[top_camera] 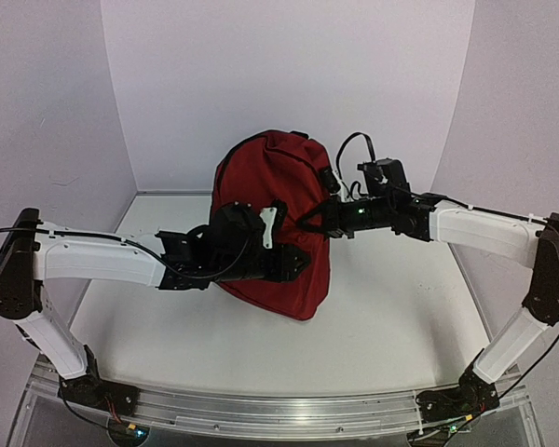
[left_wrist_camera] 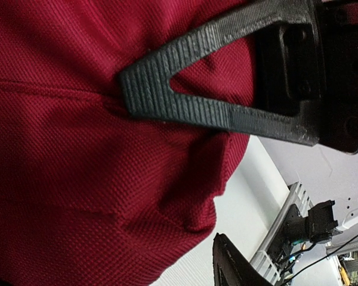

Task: Pack the student bag
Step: Zip the student bag at the center of the board.

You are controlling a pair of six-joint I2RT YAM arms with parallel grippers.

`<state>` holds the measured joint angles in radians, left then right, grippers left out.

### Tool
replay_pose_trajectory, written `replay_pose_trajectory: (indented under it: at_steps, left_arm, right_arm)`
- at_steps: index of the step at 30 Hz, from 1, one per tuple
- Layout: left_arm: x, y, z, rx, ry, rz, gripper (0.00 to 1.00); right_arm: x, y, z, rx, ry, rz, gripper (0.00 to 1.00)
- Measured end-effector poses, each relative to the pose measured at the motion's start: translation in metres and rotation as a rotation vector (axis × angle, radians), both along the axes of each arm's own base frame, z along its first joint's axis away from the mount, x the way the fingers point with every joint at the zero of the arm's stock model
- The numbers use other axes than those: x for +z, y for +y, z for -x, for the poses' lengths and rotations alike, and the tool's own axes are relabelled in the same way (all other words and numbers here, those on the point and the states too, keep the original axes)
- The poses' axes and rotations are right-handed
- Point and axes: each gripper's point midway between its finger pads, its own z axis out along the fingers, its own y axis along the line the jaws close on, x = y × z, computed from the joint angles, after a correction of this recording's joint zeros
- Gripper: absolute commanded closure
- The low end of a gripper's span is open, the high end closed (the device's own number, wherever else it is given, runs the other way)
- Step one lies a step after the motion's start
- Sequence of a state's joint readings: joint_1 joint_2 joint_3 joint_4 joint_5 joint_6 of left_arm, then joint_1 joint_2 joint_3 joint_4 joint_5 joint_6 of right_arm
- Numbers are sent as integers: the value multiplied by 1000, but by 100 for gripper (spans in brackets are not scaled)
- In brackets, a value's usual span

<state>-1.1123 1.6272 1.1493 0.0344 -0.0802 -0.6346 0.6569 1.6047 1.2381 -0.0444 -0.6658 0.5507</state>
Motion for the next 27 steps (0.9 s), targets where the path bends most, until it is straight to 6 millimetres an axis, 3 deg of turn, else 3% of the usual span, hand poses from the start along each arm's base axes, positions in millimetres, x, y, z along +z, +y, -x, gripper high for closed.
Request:
replay_pose_trajectory:
  at_steps: [6,10,18,27]
  left_arm:
    - [0,11,-15,132,27,8,80]
    - [-2,20,-19,190,39,-4,85]
    - [16,40,-12,209,33,17,99]
    - [19,63,-4,230,26,6,100]
  right_arm:
    - [0,2,2,7,-3,-1,100]
    - [1,4,4,14,-10,0,100]
    - [0,4,5,33,-45,13,100]
    - [0,6,10,71,-80,33,100]
